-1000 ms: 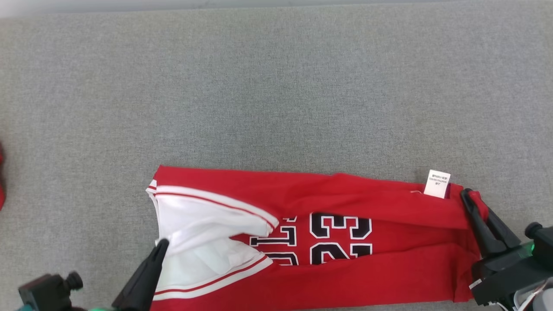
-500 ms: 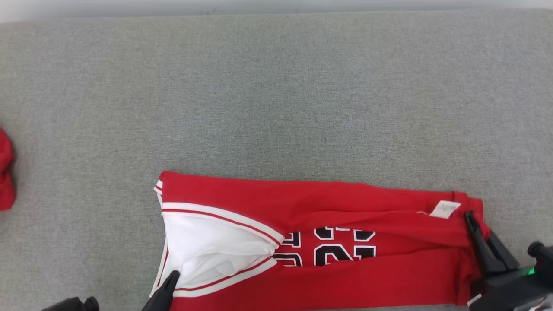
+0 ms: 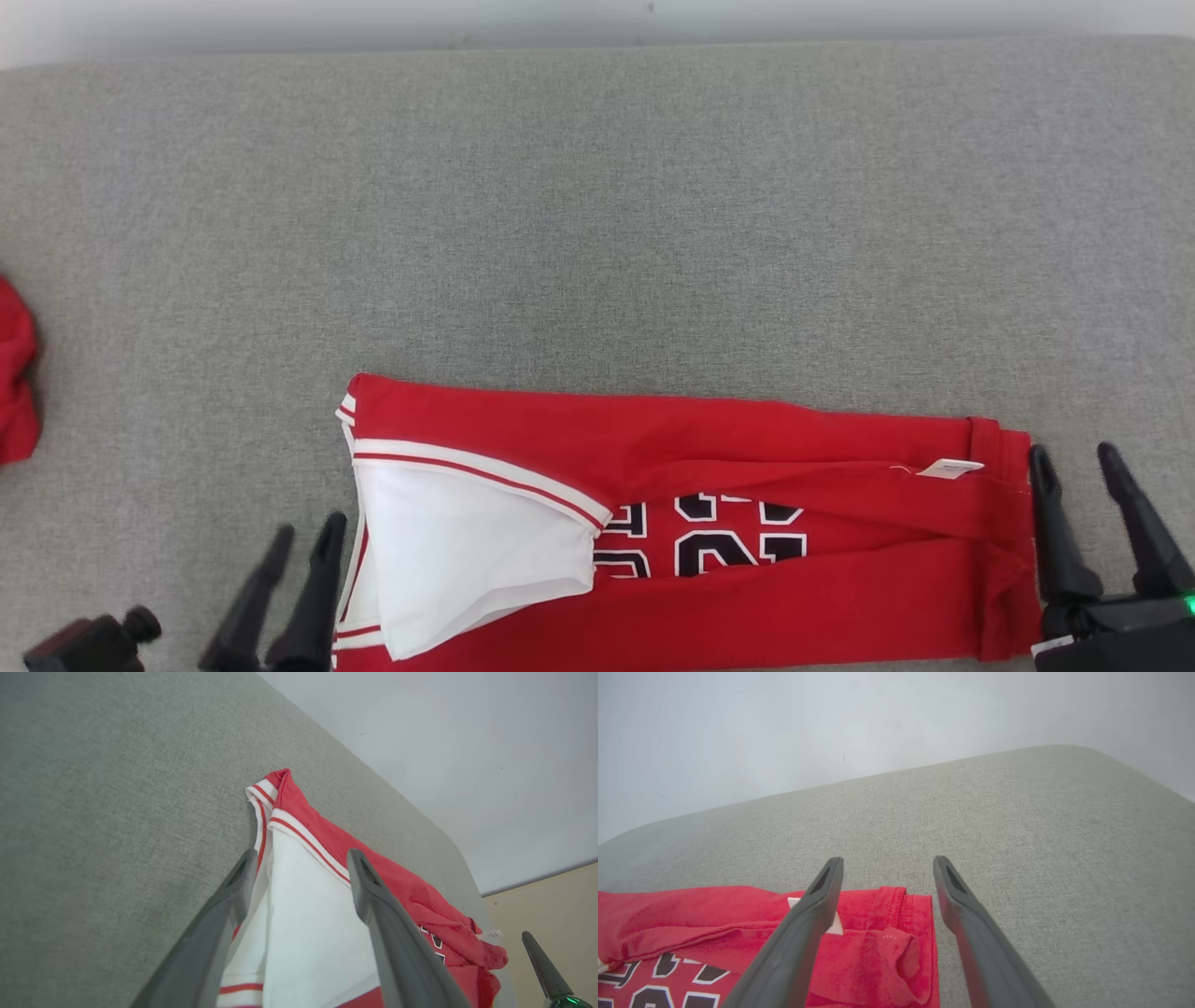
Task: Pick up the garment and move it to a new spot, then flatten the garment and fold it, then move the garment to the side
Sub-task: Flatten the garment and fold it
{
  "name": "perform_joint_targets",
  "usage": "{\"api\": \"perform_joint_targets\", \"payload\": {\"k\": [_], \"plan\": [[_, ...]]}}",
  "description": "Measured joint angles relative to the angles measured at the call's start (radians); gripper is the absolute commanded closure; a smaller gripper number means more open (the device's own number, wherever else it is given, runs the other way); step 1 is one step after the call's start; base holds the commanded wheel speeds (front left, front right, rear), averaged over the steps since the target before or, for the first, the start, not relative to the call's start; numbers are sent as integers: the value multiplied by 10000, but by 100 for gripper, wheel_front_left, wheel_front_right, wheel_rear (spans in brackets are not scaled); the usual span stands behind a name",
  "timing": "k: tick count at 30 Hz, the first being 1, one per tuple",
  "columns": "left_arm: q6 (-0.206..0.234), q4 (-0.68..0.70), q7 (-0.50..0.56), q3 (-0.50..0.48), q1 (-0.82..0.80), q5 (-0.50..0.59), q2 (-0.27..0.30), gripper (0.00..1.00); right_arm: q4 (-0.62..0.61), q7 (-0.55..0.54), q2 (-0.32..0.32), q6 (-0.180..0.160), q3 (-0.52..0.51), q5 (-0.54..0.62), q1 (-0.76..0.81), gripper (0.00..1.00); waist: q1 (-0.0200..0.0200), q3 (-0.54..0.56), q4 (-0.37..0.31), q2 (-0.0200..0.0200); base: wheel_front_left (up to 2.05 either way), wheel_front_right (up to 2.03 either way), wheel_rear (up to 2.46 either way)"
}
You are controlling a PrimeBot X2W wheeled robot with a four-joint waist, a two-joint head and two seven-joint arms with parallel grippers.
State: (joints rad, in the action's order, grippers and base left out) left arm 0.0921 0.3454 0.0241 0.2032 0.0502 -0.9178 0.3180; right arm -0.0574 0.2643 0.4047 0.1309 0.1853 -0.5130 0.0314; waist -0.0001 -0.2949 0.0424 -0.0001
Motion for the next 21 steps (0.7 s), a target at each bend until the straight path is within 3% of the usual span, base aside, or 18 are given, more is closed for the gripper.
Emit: {"api": "perform_joint_targets", "payload": {"k": [7,12,21], "plan": [[974,-420,-782,-59,-1234,1555,-290,0,-445,0,-755,-4,-955,1214,-342,0,0,163,-107,0,0,0,0],[1367,-1290,-1655,107,-2536,2924,-353,0,-479,-261,-1396,-2,-1193,1916,-916,0,0,314,-109,0,0,0,0],[1279,-3394,-2679,878,-3800,4608,-617,0,-2,-740,-1843,-2,-769,2458,-1479,0,2,544,-172,1,0,0,0]]}}
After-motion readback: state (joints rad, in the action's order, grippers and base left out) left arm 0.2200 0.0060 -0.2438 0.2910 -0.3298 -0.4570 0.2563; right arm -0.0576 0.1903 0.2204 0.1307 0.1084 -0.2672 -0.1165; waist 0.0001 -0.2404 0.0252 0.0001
